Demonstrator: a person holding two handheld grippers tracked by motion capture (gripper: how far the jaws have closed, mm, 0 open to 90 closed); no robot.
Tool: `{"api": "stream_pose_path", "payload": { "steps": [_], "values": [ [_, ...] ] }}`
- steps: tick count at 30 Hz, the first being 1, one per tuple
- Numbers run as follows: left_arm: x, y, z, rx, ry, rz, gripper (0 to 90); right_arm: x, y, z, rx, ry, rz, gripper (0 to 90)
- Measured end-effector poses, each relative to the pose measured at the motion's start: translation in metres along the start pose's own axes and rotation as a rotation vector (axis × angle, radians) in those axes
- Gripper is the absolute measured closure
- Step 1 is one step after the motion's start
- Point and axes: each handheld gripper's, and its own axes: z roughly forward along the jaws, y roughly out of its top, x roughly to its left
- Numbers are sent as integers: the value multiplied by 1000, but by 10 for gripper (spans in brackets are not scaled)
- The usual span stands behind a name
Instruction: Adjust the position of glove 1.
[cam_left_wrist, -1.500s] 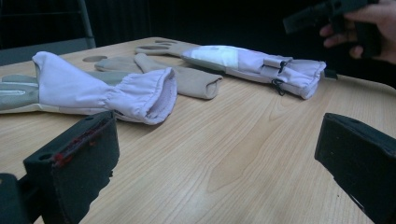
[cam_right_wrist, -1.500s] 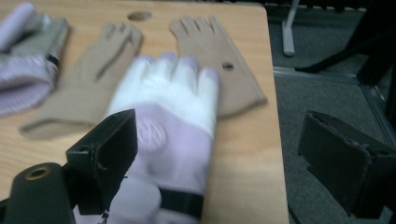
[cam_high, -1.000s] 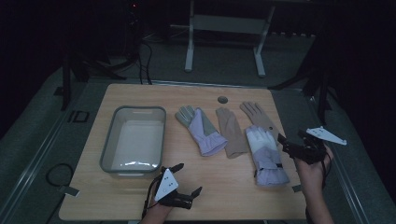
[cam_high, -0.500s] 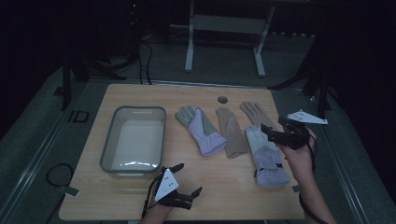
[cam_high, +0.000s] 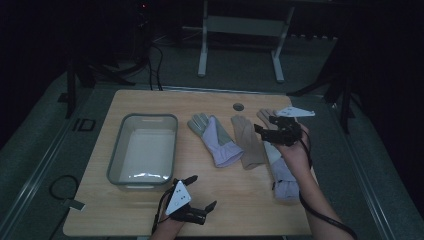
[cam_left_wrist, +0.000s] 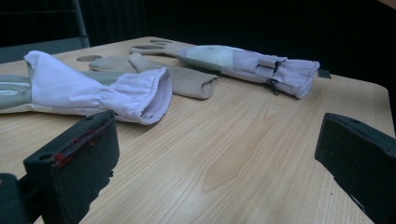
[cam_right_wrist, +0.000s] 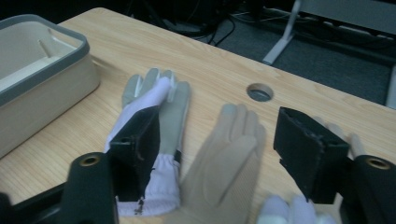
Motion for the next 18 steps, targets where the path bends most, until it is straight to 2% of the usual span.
{"api": "stream_pose_path", "payload": {
  "steps": [3, 4, 5, 10, 14, 17, 18],
  "values": [
    [0, 0, 0, -2, -2, -4, 0, 5, 4, 13, 12, 31, -7, 354],
    [0, 0, 0, -2, -1, -5, 0, 8, 6, 22, 22, 51, -13, 369],
    [0, 0, 0, -2, -1, -5, 0, 8, 6, 22, 22, 51, -13, 369],
    [0, 0, 0, -3, -2, -8, 0, 16, 8, 43, 58, 89, -41, 408],
    [0, 0, 0, -5, -8, -12, 0, 22, 7, 63, 86, 116, -44, 441],
    [0, 0, 0, -3, -9, -9, 0, 23, 6, 66, 90, 120, -46, 449],
    [0, 0, 0, -2, -10, -8, 0, 26, 3, 75, 105, 135, -52, 454]
  ]
}}
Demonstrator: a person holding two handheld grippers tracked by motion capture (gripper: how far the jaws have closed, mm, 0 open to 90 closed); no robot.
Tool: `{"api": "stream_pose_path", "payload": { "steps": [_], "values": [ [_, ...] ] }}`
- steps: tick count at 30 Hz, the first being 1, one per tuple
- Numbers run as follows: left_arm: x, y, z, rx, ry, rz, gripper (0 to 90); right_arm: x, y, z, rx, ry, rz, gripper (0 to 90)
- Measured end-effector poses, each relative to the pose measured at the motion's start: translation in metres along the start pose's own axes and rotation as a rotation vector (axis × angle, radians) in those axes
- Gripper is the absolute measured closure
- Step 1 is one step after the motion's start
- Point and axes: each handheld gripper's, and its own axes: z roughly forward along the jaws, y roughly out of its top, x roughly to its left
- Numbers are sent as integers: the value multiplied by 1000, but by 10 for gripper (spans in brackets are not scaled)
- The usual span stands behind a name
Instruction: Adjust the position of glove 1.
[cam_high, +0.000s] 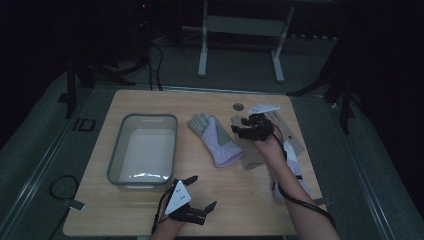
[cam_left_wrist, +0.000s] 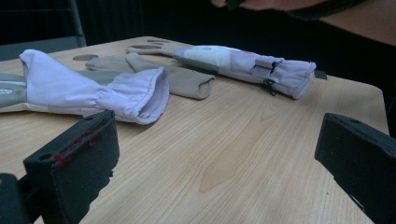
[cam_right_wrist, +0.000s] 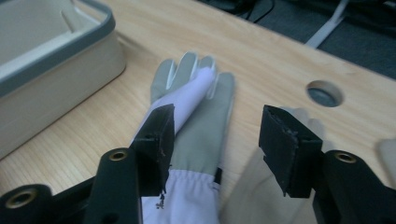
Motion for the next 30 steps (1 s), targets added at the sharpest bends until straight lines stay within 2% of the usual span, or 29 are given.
{"api": "stream_pose_path", "payload": {
  "steps": [1, 2, 4, 7, 12, 17, 22, 25, 28, 30],
  "values": [
    [0, 0, 0, -1, -1, -3, 0, 1, -3, 10, 18, 16, 1, 461],
    [0, 0, 0, -2, -2, -5, 0, 1, -3, 10, 18, 16, 1, 479],
    [0, 0, 0, 0, -1, -5, 0, 2, -5, 19, 40, 35, 11, 506],
    [0, 0, 0, -1, -2, -9, 0, 2, -8, 32, 69, 39, 18, 545],
    [0, 0, 0, -1, -1, -7, 0, -1, -11, 49, 84, 55, 37, 600],
    [1, 0, 0, -3, -14, -15, 0, 0, -12, 62, 118, 68, 28, 595],
    [0, 0, 0, 0, -15, -11, 0, 0, -15, 86, 215, 26, 4, 571],
    [1, 0, 0, 2, -17, -13, 0, 1, -18, 95, 235, 38, -1, 547],
    [1, 0, 1, 2, -20, -14, 0, 5, -22, 103, 264, 31, -25, 543],
    [1, 0, 0, 0, -20, -15, 0, 5, -25, 107, 279, 37, -18, 551]
  ]
}}
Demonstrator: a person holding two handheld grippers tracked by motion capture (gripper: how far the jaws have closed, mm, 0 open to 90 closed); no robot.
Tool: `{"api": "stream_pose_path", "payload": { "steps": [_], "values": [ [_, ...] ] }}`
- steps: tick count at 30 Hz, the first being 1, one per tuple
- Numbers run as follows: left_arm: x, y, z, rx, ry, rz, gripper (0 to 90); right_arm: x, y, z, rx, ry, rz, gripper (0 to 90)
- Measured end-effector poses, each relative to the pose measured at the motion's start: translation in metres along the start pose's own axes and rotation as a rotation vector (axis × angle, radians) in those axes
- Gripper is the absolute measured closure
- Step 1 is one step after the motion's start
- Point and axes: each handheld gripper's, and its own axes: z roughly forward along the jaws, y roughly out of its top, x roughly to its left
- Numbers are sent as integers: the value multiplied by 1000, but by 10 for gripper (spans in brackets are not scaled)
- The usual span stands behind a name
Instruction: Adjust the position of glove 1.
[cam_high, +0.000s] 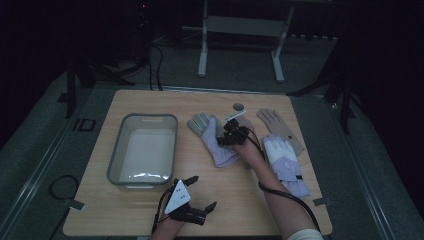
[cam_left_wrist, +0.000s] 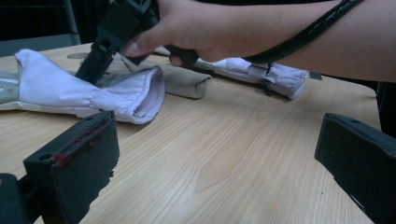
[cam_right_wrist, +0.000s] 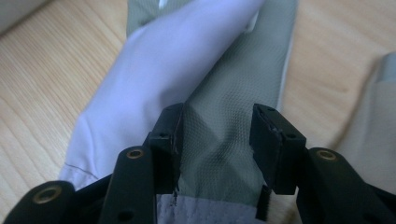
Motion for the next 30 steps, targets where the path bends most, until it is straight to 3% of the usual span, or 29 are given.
{"api": "stream_pose_path", "payload": {
  "steps": [9, 17, 20, 24, 25, 28, 29, 30],
  "values": [
    [-1, 0, 0, 1, 6, 2, 0, 4, -1, 2, 4, -15, -31, 689],
    [-1, 0, 0, 2, 7, 3, 0, 3, 0, 2, 10, -8, 22, 833],
    [0, 0, 0, -1, 7, -1, 0, 7, -1, -5, -41, -30, 88, 871],
    [0, 0, 0, 0, 9, -1, 0, 14, -3, -18, -97, -48, 130, 874],
    [-1, 0, 0, 0, 10, -1, 0, 18, -7, -32, -156, -57, 185, 873],
    [-1, 0, 0, 0, 12, -1, 0, 20, -9, -36, -170, -58, 200, 874],
    [-1, 0, 0, -1, 15, 0, 0, 28, -16, -56, -233, -68, 267, 874],
    [-1, 0, 0, -1, 16, 2, 0, 31, -19, -62, -246, -67, 288, 874]
  ]
}}
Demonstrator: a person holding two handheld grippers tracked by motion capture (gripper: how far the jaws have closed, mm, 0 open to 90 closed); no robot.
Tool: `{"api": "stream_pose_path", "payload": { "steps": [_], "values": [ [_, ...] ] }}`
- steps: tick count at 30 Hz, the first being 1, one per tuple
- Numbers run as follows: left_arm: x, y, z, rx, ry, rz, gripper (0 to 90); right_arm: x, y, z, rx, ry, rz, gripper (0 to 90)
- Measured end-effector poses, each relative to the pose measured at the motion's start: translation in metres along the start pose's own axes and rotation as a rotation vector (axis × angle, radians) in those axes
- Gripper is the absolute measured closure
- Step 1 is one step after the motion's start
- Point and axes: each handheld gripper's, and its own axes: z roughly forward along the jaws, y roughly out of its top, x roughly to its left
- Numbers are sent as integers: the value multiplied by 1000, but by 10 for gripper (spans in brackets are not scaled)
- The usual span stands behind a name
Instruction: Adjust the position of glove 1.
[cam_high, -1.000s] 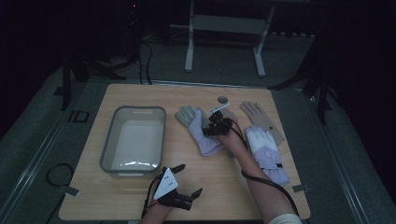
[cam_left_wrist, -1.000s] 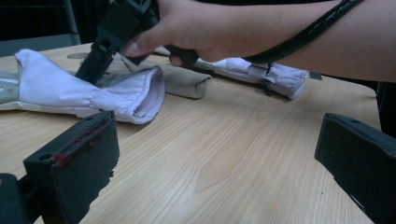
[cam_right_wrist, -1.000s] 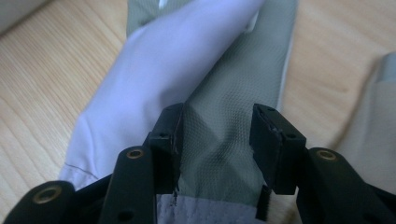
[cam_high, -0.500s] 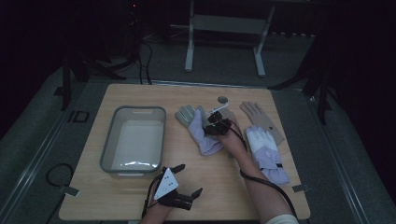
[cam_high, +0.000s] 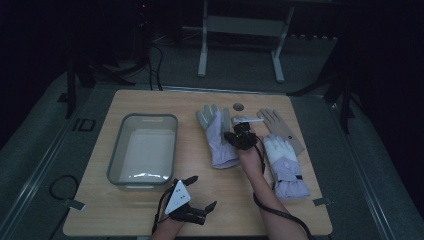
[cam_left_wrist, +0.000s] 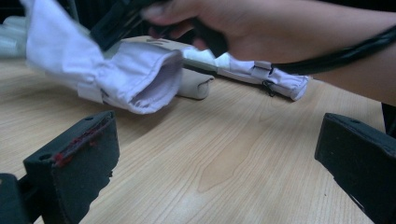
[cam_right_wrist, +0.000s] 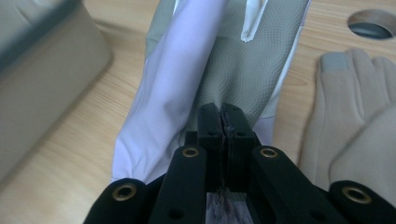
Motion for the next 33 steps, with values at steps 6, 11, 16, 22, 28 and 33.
{"api": "stream_pose_path", "payload": {
  "steps": [6, 11, 16, 22, 28, 33],
  "values": [
    [-1, 0, 0, -6, 7, 7, 0, 12, -17, -36, -97, -18, 64, 871],
    [-1, 0, 0, -6, 6, 2, 0, 22, -42, -55, -116, -41, 76, 871],
    [-1, 0, 0, 2, 11, 12, 0, 21, -64, -60, -115, -53, 144, 871],
    [-1, 0, 0, 3, 9, 14, 0, 17, -79, -42, -72, -55, 182, 870],
    [-1, 0, 1, 3, 6, 13, 0, 7, -90, -24, -45, -72, 219, 858],
    [-2, 0, 1, 4, 8, 16, 0, 7, -91, -21, -34, -90, 184, 760]
  ]
}}
